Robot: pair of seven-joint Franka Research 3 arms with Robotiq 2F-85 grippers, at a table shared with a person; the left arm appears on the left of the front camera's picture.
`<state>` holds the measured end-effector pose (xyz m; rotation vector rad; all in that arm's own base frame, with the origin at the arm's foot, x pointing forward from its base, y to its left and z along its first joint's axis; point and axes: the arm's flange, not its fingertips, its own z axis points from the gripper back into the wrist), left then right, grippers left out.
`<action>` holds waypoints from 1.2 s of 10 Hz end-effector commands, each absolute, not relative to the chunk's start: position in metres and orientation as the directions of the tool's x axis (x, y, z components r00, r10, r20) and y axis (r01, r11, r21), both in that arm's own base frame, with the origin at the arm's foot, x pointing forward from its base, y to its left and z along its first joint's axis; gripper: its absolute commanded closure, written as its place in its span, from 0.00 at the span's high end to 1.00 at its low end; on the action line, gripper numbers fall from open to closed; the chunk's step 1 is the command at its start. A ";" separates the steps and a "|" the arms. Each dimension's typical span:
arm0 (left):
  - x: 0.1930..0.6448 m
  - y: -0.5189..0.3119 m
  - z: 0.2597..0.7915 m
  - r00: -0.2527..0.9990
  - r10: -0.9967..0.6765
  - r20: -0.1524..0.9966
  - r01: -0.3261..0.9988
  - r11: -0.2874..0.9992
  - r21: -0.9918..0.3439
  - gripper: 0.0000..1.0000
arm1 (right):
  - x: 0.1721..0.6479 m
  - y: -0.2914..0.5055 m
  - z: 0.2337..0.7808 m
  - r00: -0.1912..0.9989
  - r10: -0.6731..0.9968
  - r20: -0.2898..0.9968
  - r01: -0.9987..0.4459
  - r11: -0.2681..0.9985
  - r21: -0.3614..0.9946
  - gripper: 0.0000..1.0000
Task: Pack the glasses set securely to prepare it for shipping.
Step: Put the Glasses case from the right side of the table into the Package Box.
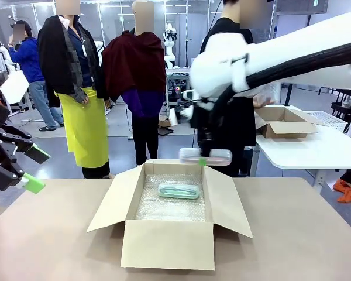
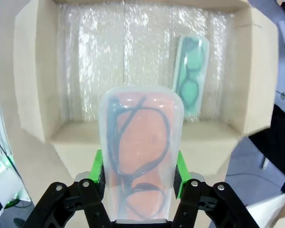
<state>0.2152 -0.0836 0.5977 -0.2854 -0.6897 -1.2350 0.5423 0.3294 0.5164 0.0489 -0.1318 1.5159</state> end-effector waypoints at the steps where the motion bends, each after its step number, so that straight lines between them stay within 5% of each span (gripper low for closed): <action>1: 0.215 -0.083 0.599 0.142 -0.766 0.627 0.937 0.309 0.165 1.00 | 0.547 0.366 0.509 0.088 0.991 0.104 -0.993 0.095 -0.066 0.45; 12: 0.215 -0.083 0.599 0.142 -0.766 0.627 0.937 0.309 0.165 1.00 | 0.543 0.412 0.376 0.105 0.994 0.036 -0.994 0.105 -0.002 0.45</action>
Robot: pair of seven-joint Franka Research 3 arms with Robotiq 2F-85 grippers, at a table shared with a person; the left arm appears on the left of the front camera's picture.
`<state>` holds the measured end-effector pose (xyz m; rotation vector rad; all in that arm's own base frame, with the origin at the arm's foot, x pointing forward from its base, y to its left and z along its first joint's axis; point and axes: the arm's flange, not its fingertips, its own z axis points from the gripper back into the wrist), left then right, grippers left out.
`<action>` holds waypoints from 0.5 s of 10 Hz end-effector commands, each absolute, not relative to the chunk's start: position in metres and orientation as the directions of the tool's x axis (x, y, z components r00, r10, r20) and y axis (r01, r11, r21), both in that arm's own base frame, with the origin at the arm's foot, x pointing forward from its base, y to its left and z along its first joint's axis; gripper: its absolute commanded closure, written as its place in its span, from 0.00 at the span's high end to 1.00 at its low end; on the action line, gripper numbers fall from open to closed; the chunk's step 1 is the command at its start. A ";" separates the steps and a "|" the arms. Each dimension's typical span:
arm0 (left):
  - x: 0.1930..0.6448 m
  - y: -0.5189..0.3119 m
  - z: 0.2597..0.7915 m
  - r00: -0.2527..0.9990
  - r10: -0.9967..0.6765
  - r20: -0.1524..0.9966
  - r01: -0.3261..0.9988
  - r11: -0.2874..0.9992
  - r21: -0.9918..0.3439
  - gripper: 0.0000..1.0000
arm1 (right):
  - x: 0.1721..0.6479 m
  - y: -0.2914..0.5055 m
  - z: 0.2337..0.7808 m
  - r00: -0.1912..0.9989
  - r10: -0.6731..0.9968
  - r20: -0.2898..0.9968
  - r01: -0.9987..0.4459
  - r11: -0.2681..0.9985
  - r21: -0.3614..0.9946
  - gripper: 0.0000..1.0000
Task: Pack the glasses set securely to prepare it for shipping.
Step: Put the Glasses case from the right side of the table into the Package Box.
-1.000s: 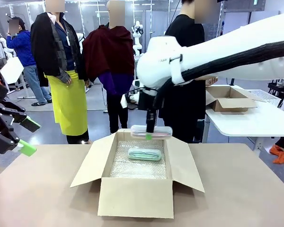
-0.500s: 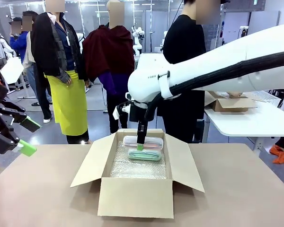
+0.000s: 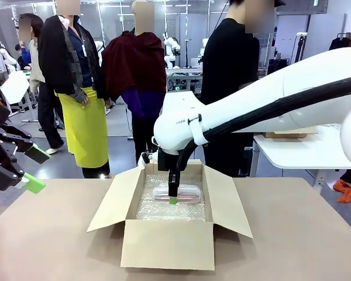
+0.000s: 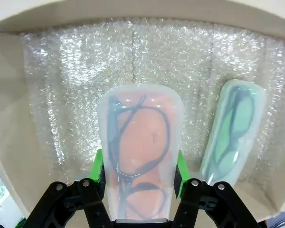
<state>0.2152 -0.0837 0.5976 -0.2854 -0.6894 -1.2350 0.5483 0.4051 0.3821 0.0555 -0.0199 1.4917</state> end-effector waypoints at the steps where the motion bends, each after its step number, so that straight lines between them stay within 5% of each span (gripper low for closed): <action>1: 0.215 -0.083 0.599 0.142 -0.766 0.627 0.937 0.309 0.165 1.00 | 0.542 0.412 0.367 0.102 0.994 0.035 -0.995 0.102 0.003 0.45; 4: 0.215 -0.083 0.599 0.142 -0.766 0.627 0.937 0.309 0.165 1.00 | 0.541 0.415 0.353 0.113 0.993 0.028 -0.993 0.112 0.035 0.45; 5: 0.215 -0.083 0.599 0.142 -0.766 0.627 0.937 0.309 0.165 1.00 | 0.542 0.415 0.351 0.120 0.992 0.026 -0.992 0.119 0.042 0.75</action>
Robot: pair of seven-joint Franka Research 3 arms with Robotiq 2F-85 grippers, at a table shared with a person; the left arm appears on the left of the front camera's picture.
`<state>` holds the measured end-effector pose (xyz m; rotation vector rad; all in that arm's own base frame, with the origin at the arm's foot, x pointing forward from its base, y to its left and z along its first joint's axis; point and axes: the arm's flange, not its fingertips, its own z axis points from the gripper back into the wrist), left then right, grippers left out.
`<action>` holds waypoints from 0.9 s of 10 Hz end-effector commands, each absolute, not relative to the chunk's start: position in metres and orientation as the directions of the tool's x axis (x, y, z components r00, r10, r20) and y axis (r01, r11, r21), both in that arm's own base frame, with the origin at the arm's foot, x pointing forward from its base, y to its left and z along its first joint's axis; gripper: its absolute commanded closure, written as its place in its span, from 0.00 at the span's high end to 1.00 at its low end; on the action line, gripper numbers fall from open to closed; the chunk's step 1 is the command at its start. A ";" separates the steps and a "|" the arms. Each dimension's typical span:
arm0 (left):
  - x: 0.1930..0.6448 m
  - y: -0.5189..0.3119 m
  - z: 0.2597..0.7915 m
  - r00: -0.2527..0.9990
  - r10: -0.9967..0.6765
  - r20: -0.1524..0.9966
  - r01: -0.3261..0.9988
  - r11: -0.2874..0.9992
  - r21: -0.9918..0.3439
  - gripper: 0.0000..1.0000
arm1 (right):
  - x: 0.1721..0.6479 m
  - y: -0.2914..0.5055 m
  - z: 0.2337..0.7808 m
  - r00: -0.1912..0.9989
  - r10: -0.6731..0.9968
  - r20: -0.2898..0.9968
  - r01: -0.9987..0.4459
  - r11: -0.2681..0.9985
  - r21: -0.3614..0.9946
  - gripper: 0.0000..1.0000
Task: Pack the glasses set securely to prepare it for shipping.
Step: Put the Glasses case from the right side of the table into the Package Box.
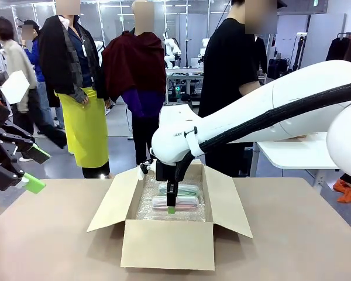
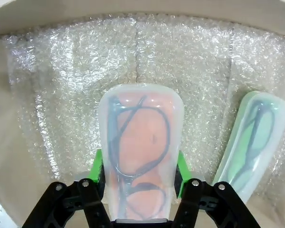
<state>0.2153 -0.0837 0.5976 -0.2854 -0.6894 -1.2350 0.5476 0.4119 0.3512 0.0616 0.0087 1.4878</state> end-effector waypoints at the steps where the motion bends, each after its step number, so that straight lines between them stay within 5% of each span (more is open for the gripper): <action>1: 0.215 -0.083 0.599 0.142 -0.766 0.627 0.937 0.309 0.165 1.00 | 0.542 0.414 0.351 0.126 0.992 0.027 -0.991 0.125 0.050 0.90; 2: 0.215 -0.083 0.599 0.142 -0.766 0.627 0.937 0.309 0.165 1.00 | 0.542 0.414 0.351 0.126 0.992 0.029 -0.991 0.124 0.051 1.00; 9: 0.215 -0.083 0.599 0.142 -0.766 0.627 0.937 0.309 0.165 1.00 | 0.550 0.411 0.355 0.098 0.994 0.037 -0.994 0.097 0.043 1.00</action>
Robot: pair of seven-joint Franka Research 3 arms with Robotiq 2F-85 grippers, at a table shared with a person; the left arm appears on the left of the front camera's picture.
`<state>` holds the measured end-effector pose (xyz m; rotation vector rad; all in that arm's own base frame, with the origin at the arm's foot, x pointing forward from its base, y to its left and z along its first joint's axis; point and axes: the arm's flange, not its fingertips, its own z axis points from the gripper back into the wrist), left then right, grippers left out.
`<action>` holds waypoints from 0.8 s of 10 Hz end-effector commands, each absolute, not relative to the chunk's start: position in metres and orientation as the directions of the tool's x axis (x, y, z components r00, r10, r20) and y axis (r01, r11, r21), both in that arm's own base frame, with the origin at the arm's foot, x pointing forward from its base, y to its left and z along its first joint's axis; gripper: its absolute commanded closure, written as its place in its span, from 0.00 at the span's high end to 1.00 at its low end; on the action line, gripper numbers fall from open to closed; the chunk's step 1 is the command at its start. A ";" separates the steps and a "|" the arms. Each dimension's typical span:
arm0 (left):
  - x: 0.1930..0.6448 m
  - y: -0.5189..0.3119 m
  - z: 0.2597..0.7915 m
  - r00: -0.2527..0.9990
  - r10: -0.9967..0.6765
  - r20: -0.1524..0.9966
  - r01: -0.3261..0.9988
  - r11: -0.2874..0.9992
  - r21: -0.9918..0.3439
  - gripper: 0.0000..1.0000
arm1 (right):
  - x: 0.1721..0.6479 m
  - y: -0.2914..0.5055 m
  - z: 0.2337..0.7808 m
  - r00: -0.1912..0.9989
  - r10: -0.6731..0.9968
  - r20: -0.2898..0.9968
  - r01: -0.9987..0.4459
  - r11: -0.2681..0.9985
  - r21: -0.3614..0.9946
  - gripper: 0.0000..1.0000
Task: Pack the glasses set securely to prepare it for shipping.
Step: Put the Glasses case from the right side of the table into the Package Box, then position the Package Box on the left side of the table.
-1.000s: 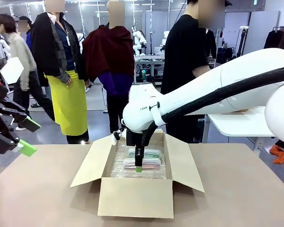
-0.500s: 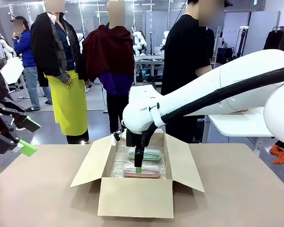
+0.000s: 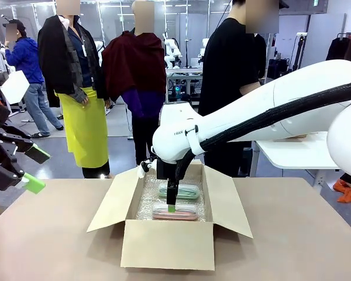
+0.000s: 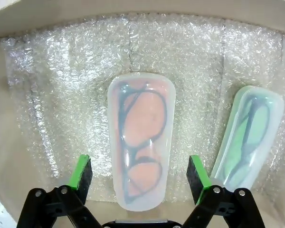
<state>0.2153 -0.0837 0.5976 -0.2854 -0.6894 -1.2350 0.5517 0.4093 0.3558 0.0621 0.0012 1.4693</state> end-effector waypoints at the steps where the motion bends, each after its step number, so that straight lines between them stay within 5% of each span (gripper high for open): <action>1: 0.215 -0.083 0.599 0.142 -0.766 0.627 0.937 0.309 0.165 1.00 | 0.550 0.411 0.355 0.098 0.994 0.037 -0.994 0.097 0.043 1.00; 8: 0.215 -0.083 0.599 0.142 -0.766 0.627 0.937 0.309 0.165 1.00 | 0.550 0.411 0.355 0.098 0.994 0.037 -0.994 0.097 0.043 1.00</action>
